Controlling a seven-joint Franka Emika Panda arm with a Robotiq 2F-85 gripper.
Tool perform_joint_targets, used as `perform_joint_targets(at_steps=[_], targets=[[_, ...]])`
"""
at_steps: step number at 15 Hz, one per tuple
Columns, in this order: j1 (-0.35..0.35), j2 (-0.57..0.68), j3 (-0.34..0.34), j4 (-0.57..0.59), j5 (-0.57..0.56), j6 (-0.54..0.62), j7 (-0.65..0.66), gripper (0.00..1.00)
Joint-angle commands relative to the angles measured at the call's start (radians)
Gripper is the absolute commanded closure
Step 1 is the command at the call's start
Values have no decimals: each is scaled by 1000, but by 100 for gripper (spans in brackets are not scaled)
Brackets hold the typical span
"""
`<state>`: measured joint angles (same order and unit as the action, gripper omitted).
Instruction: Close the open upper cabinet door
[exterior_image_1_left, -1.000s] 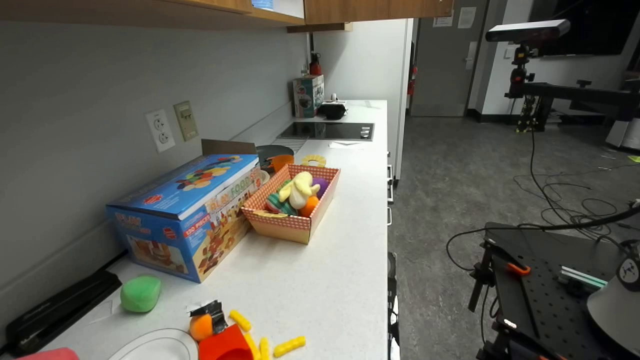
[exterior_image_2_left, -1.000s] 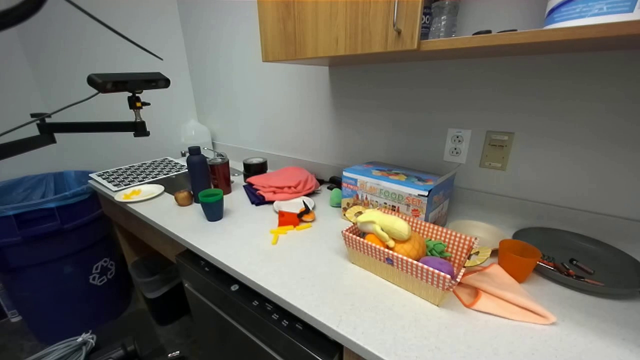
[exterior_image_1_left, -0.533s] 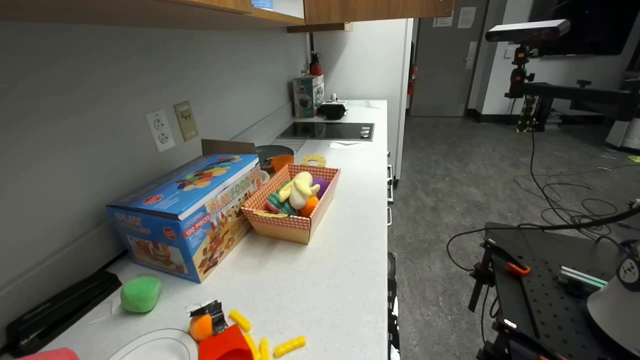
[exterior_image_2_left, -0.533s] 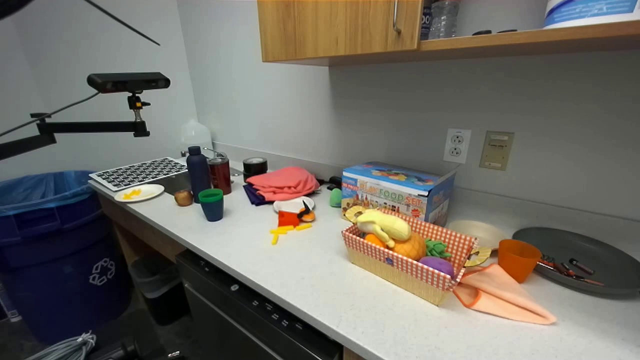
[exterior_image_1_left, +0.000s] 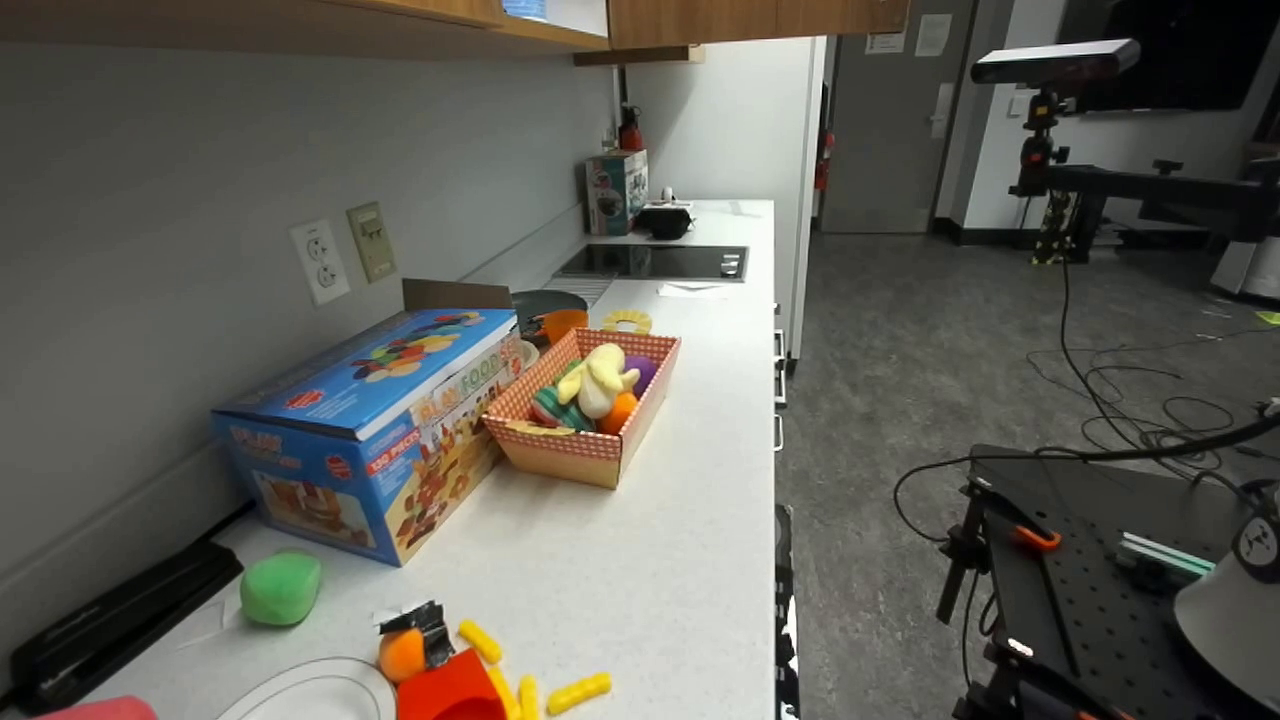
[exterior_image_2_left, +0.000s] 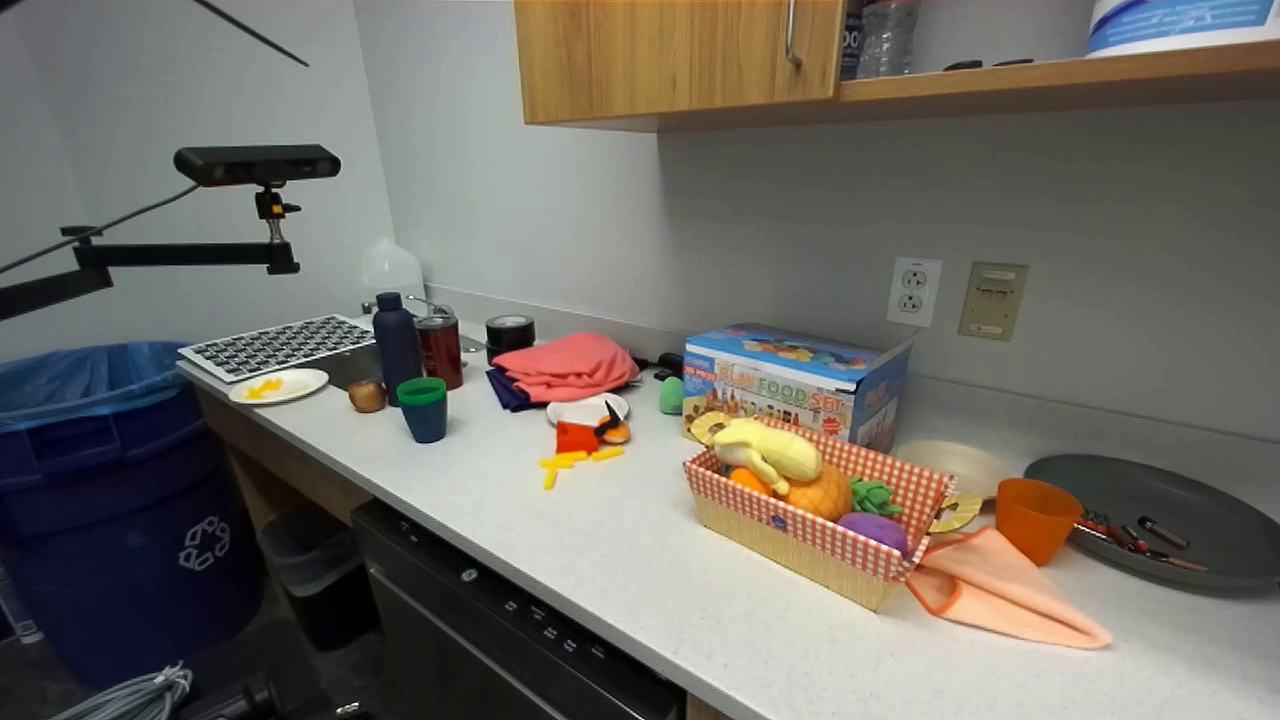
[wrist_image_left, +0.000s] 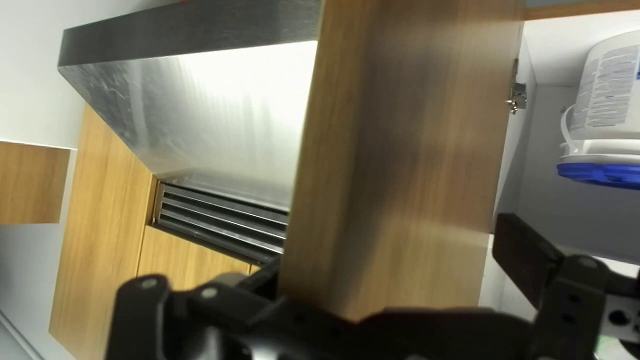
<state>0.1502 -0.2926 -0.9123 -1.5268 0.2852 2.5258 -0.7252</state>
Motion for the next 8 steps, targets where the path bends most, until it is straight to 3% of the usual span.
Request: perform_joint_targets(at_steps=[1, 8], targets=[[-18, -50, 88, -32, -9, -40, -38, 0], [-45, -161, 193, -125, -13, -92, -62, 0]])
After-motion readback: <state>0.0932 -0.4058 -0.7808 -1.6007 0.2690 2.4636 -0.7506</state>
